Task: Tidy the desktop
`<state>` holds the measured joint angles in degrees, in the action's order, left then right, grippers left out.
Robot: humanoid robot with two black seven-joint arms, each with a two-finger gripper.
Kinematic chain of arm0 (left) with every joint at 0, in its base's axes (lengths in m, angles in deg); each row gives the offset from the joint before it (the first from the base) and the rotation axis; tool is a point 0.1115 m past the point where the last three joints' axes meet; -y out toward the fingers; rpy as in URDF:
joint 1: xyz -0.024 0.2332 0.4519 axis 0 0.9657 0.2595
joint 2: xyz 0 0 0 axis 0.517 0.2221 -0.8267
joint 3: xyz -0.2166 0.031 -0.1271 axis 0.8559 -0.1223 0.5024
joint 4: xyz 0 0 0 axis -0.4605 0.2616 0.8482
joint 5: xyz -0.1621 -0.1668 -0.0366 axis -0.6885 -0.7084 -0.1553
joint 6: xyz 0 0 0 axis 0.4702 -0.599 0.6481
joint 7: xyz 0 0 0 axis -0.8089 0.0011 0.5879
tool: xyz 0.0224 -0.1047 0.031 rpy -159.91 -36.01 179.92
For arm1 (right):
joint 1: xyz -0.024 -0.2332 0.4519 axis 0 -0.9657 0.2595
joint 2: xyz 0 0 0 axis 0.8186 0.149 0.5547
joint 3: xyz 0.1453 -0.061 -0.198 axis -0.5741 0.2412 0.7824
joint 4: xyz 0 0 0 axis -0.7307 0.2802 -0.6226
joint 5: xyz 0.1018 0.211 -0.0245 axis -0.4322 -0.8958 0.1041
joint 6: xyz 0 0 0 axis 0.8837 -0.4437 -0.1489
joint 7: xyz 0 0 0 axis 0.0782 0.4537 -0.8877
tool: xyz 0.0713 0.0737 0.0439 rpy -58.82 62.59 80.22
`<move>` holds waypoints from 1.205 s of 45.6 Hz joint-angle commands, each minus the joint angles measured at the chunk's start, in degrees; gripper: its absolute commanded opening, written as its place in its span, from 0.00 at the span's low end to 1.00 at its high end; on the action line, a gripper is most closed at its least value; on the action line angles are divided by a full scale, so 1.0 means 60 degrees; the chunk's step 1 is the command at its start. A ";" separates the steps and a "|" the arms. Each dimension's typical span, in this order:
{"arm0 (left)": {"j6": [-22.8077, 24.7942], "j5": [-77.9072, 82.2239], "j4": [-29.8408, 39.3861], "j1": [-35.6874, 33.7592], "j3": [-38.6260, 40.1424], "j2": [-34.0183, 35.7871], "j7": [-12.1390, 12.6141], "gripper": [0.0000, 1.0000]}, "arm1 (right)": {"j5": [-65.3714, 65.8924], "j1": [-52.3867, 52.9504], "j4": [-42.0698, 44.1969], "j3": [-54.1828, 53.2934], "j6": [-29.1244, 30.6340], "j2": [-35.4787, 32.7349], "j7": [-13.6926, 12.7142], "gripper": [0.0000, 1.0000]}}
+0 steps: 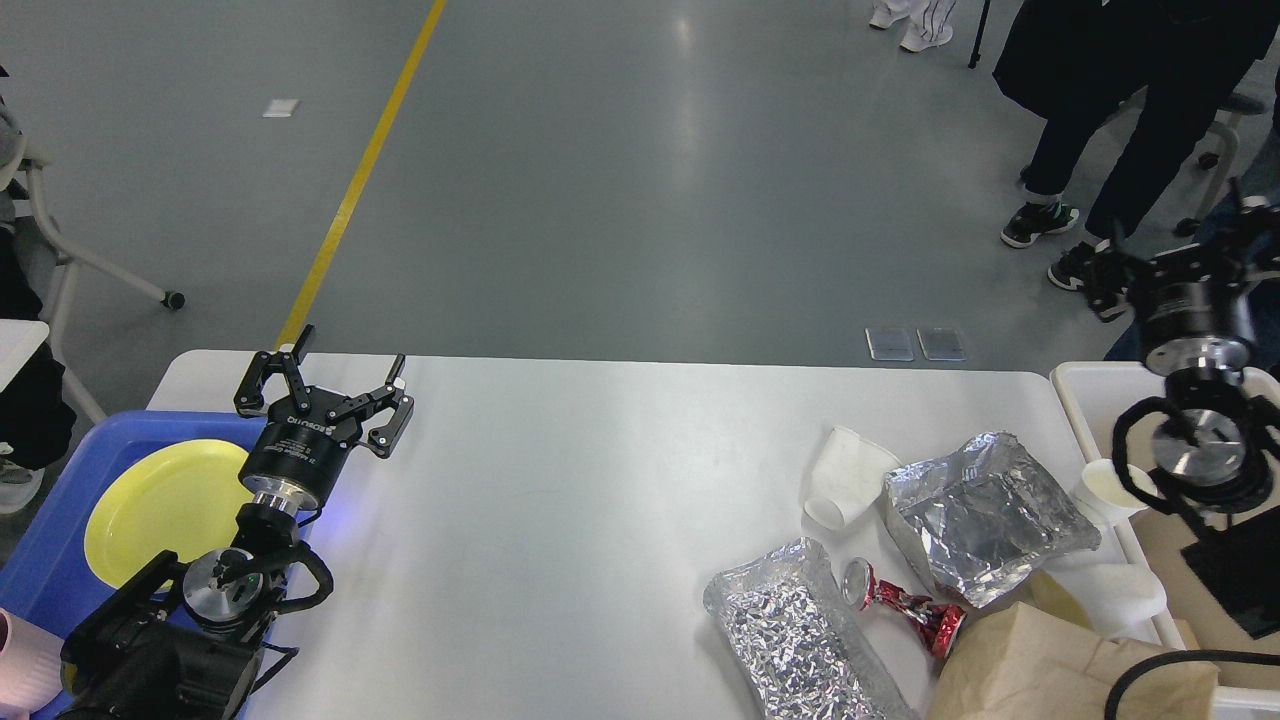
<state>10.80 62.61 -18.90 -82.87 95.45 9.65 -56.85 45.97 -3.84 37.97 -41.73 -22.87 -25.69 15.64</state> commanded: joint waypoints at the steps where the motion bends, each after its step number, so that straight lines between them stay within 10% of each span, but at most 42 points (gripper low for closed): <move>1: 0.0000 0.0000 -0.0002 0.0000 0.0000 -0.0012 0.0000 0.96 | -0.0045 0.0231 0.0656 0.0047 -0.0013 -0.0735 0.0000 1.00; 12: 0.0000 0.0000 -0.0002 0.0000 0.0000 0.0002 0.0000 0.96 | -0.0265 0.1519 0.3906 0.0865 -0.0028 -0.1175 0.0000 1.00; 22: 0.0014 0.0000 -0.0002 0.0000 0.0015 0.0002 0.0000 0.96 | -0.0485 0.3775 0.6033 0.5871 -0.0028 -0.1044 0.0000 1.00; 55: 0.0014 0.0000 -0.0002 0.0000 0.0015 -0.0012 0.0000 0.96 | -0.0500 0.9265 0.0834 1.6272 0.0207 -0.1733 0.0000 1.00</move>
<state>10.88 62.61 -18.90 -82.87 95.54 9.61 -56.85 42.96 42.20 44.66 41.08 -21.73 -38.30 15.64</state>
